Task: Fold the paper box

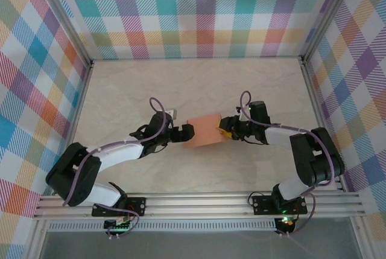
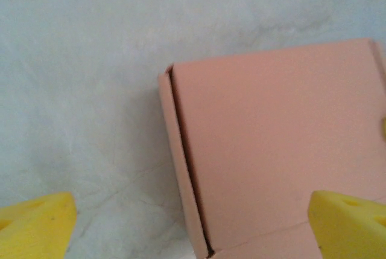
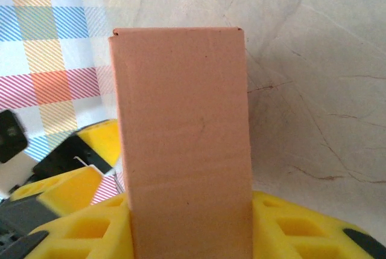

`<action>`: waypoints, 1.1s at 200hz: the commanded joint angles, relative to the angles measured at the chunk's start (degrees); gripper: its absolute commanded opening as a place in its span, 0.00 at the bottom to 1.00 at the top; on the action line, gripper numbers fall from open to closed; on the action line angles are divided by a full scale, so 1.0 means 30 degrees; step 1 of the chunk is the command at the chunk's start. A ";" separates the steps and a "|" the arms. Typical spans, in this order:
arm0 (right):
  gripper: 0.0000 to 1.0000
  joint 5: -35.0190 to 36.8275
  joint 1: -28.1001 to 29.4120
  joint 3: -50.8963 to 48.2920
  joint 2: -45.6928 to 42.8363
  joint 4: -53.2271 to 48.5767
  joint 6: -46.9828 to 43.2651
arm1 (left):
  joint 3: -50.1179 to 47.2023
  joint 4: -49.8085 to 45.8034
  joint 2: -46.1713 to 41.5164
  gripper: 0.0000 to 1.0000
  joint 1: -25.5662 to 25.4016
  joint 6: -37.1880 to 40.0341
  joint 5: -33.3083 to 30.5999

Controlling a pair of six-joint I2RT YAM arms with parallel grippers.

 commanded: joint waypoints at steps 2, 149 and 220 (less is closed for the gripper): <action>0.41 -0.0614 -0.0188 0.0783 -0.0549 -0.0323 0.0018 | -0.0090 -0.0168 -0.1528 1.00 0.0097 0.2774 -0.3217; 0.41 -0.4377 -0.5075 0.3482 -0.3918 -0.4807 0.0483 | -0.2810 0.8362 -0.3881 1.00 -0.0701 2.3753 -0.5443; 0.41 -0.4959 -0.5360 0.4406 -0.4779 -0.5780 0.1573 | -0.3624 1.5537 -0.1522 1.00 -0.3716 2.7859 -0.8099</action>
